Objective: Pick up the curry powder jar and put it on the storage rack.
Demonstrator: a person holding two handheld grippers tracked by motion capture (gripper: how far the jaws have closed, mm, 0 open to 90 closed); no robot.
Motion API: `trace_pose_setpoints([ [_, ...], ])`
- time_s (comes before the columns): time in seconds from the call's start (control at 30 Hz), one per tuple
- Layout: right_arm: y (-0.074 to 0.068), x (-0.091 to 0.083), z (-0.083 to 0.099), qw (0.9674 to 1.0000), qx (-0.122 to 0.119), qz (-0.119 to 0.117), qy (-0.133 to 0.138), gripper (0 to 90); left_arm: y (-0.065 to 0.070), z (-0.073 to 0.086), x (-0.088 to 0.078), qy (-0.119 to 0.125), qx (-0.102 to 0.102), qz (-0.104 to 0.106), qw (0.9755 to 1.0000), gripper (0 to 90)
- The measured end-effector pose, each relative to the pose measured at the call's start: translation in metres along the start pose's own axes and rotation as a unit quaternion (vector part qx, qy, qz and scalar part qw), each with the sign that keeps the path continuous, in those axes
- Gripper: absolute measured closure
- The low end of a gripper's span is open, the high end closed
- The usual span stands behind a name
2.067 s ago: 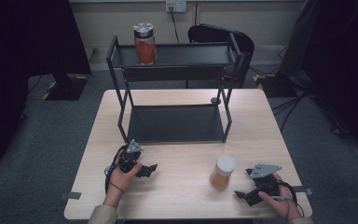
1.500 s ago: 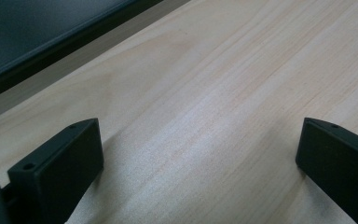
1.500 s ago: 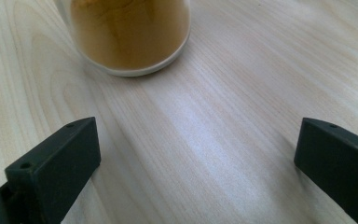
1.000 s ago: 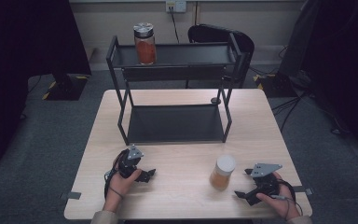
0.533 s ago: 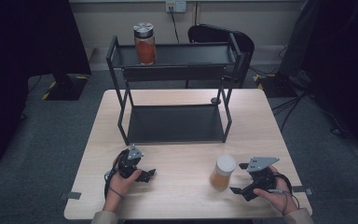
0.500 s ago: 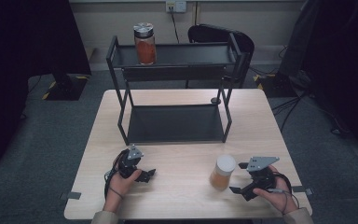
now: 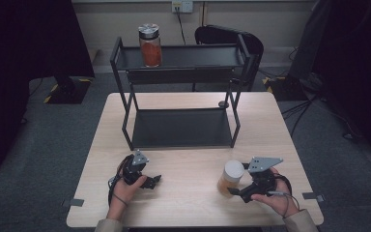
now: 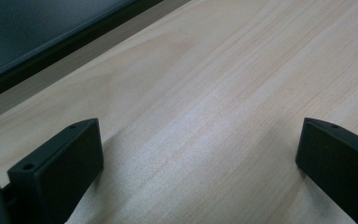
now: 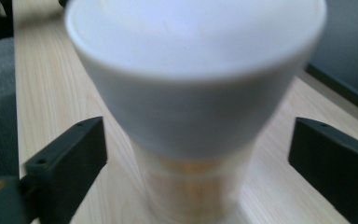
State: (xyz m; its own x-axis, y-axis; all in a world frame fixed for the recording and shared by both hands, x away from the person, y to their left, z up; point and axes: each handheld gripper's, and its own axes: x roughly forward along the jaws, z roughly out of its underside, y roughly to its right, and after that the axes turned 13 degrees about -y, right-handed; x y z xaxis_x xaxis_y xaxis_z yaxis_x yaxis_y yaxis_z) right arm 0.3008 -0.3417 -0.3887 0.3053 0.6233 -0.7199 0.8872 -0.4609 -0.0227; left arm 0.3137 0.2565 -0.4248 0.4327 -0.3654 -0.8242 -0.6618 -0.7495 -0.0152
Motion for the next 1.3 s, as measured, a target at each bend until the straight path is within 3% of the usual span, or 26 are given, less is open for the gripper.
trace_pose_setpoints([
  [0.3,0.0,0.014,0.0,0.9996,0.002,-0.005,0.027,32.7,0.0,0.0,0.0,0.0,0.0,0.0,1.0,0.0],
  [0.43,-0.003,0.014,0.003,0.9994,0.003,0.001,0.034,33.6,0.0,0.0,0.0,0.0,0.0,-0.001,1.0,0.0],
  [0.83,-0.003,0.013,-0.018,0.9999,0.001,0.01,0.01,33.9,0.0,0.0,0.0,0.0,0.0,-0.001,1.0,0.0],
  [1.0,0.002,0.012,-0.032,0.9998,0.015,0.006,0.016,33.9,0.0,0.0,0.0,0.0,0.0,-0.001,1.0,0.0],
  [1.1,0.002,0.011,-0.045,0.9997,0.01,0.015,0.014,34.0,0.0,0.0,0.0,0.0,0.0,-0.001,1.0,0.0],
  [1.3,0.01,0.011,-0.071,0.9999,0.009,0.008,0.012,34.0,0.0,0.0,0.0,0.0,0.0,0.0,1.0,0.0],
])
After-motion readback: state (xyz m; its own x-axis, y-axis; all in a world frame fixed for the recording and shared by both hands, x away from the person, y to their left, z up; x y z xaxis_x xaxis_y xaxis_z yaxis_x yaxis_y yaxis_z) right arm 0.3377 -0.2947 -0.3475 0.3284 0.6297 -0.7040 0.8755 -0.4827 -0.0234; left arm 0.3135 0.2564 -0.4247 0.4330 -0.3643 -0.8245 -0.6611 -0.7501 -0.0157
